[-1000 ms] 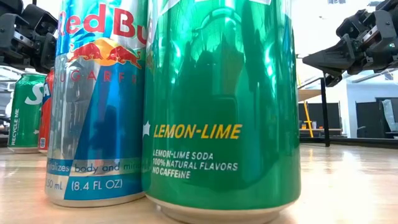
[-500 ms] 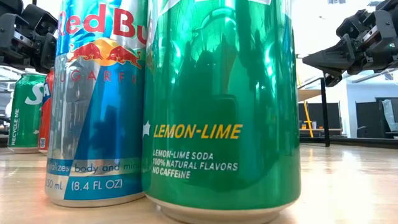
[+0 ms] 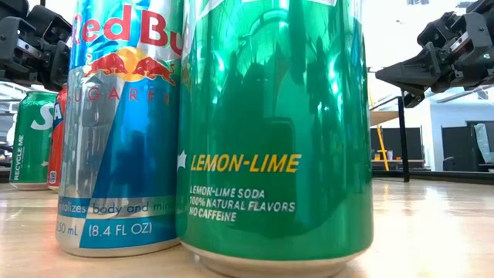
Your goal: Place canned beverage on shelf
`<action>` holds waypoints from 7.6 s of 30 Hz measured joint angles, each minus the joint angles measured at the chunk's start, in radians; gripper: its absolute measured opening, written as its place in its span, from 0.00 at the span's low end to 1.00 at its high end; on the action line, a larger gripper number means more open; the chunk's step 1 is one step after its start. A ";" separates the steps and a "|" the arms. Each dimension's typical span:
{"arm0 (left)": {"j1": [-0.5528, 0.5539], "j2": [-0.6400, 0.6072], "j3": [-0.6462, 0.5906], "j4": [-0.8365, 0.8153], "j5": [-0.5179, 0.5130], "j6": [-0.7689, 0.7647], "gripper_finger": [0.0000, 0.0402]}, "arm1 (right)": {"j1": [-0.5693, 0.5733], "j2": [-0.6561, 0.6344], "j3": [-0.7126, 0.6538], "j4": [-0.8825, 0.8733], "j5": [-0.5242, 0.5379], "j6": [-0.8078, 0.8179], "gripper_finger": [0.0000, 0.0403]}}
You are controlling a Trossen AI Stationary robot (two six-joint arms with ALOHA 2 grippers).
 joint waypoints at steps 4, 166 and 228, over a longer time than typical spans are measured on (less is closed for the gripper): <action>0.000 0.000 0.000 0.000 0.000 0.000 0.03 | 0.000 0.000 0.000 0.001 0.000 0.000 0.00; 0.078 0.320 0.137 0.044 -0.218 -0.159 0.63 | -0.812 1.030 1.357 -1.006 -0.095 -0.266 0.61; 0.079 0.376 0.137 0.134 -0.290 -0.154 0.63 | -0.761 0.373 1.066 -1.326 -0.399 0.090 0.70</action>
